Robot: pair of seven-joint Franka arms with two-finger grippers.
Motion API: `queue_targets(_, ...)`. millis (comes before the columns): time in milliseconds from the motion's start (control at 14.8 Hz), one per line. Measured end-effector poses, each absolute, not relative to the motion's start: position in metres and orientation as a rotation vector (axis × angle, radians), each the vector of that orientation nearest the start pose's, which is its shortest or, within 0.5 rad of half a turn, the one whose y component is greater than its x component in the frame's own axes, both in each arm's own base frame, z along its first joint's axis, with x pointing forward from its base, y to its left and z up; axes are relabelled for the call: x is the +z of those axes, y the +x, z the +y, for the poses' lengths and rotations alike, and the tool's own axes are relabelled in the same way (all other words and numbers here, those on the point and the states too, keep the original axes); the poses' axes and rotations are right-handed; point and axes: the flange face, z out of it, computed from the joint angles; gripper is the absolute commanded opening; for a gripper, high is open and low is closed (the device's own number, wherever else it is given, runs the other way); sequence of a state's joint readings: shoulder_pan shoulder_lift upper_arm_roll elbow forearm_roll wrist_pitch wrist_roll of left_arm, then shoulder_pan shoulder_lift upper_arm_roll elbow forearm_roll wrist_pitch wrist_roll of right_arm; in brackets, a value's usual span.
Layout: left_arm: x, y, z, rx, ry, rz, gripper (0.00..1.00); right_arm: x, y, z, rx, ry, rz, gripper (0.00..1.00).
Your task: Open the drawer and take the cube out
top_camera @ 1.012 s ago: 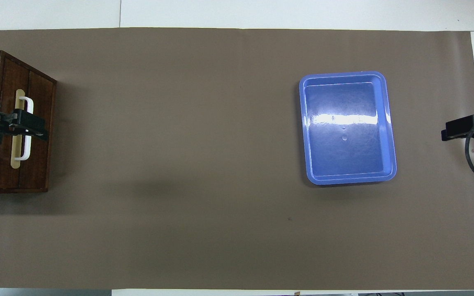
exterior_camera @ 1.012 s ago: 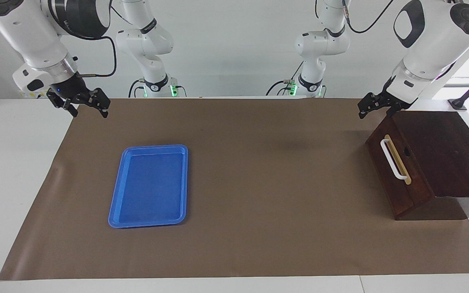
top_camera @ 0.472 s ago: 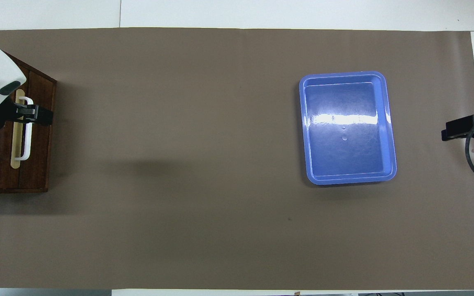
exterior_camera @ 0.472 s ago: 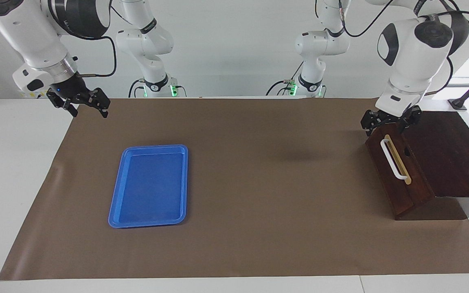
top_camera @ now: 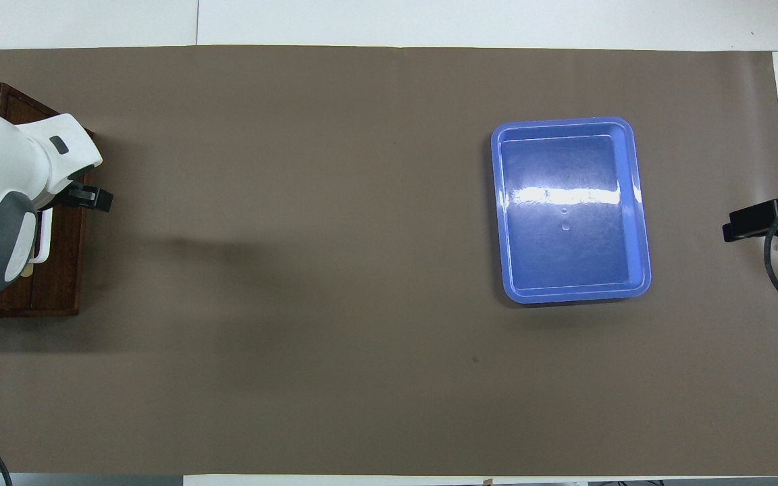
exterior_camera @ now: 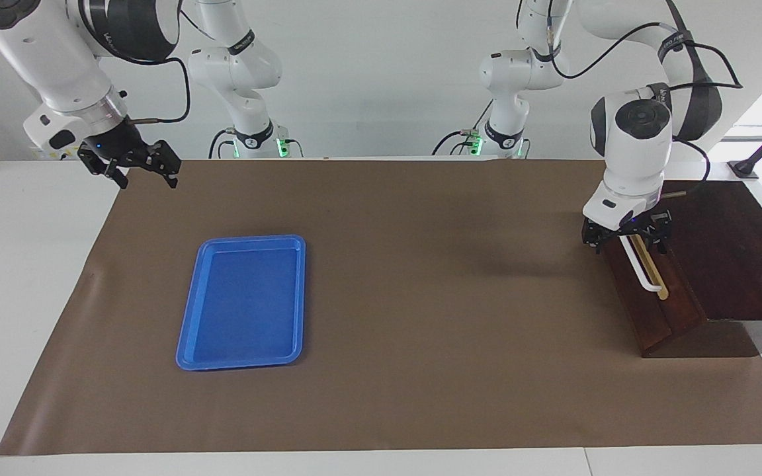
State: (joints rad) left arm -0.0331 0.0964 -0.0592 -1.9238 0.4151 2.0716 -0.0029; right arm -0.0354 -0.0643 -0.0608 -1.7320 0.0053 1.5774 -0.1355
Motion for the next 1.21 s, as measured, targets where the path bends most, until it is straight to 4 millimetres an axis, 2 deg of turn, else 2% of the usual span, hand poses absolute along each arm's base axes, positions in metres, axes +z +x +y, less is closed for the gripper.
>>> queue_targets(202, 0.421, 0.591, -0.024, -0.100, -2.750, 0.408, 1.00, 0.572, 0.517, -0.041, 0.183, -3.073, -0.230, 1.00)
queue_targets(472, 0.409, 0.589, -0.005, -0.124, -2.730, 0.416, 1.00, 0.556, 0.500, -0.018, 0.179, -2.918, -0.458, 1.00)
queue_targets(675, 0.399, 0.586, -0.006, -0.130, -2.734, 0.431, 1.00, 0.549, 0.495, 0.003, 0.077, -2.785, -0.783, 1.00)
queue_targets(877, 0.393, 0.583, -0.011, -0.138, -2.734, 0.452, 1.00, 0.547, 0.495, 0.040, -0.066, -2.624, -1.103, 1.00)
queue_targets(1012, 0.393, 0.583, -0.023, -0.155, -2.741, 0.426, 1.00, 0.541, 0.493, 0.064, -0.136, -2.518, -1.216, 1.00)
queue_targets(1214, 0.393, 0.579, -0.066, -0.202, -2.764, 0.361, 1.00, 0.535, 0.484, 0.097, -0.270, -2.331, -1.407, 1.00)
